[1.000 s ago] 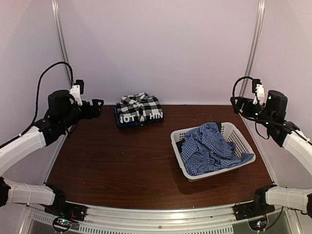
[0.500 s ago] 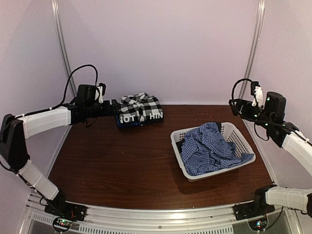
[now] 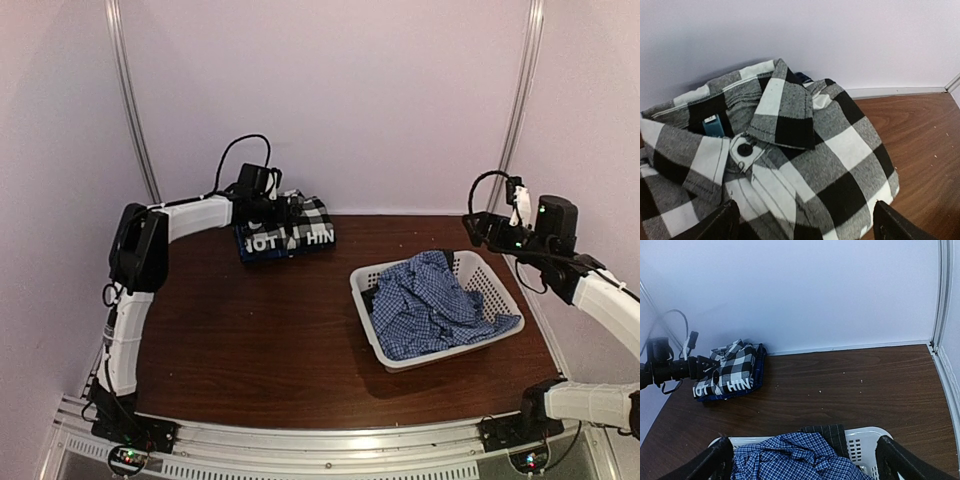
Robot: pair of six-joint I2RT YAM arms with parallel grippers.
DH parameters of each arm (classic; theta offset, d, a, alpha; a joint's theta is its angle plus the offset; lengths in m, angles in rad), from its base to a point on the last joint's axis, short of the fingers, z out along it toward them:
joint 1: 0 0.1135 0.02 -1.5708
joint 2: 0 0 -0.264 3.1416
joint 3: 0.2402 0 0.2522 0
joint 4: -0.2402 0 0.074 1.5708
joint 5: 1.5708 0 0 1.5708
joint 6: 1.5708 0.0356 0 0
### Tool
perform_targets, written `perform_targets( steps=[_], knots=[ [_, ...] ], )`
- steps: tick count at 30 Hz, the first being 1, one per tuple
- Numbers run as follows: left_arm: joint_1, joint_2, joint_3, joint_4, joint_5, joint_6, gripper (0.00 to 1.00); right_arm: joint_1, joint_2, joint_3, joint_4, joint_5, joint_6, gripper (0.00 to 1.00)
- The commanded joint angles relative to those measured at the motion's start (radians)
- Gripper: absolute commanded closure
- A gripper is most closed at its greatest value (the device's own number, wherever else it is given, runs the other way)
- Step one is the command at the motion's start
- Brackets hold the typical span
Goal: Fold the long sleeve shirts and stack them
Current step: Move the square-folded shirt to the corner of the board.
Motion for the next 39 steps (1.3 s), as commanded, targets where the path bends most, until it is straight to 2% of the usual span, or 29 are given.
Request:
perform_targets(
  steps=[1,3,9,15,21,28,31,34,39],
  knots=[
    [-0.029,0.197,0.277,-0.180,-0.127,0.048,0.06,0.003,0.005,-0.021,0.025,-0.027,0.012,0.00],
    [-0.036,0.250,0.346,-0.223,-0.184,0.057,0.05,0.002,0.005,-0.029,0.025,-0.029,0.014,0.00],
    [-0.036,0.228,0.226,-0.243,-0.312,0.071,0.07,0.003,0.010,-0.068,0.055,-0.038,0.032,0.00],
    [-0.007,0.068,-0.056,-0.212,-0.344,0.086,0.08,0.003,0.031,-0.080,0.083,-0.072,0.058,0.00],
    [0.093,-0.125,-0.343,-0.166,-0.349,0.101,0.08,0.006,0.028,-0.095,0.108,-0.096,0.077,0.00],
    [0.188,-0.329,-0.546,-0.029,-0.310,0.158,0.06,0.022,0.045,-0.109,0.152,-0.120,0.106,0.00],
    [0.185,-0.399,-0.586,0.032,-0.206,0.175,0.06,0.031,0.054,-0.111,0.155,-0.121,0.107,0.00],
    [0.158,-0.471,-0.655,0.114,-0.107,0.160,0.04,0.035,0.048,-0.126,0.164,-0.115,0.112,0.00],
    [0.057,-0.516,-0.720,0.164,-0.073,0.124,0.02,0.039,0.059,-0.116,0.158,-0.114,0.109,0.00]
  ],
)
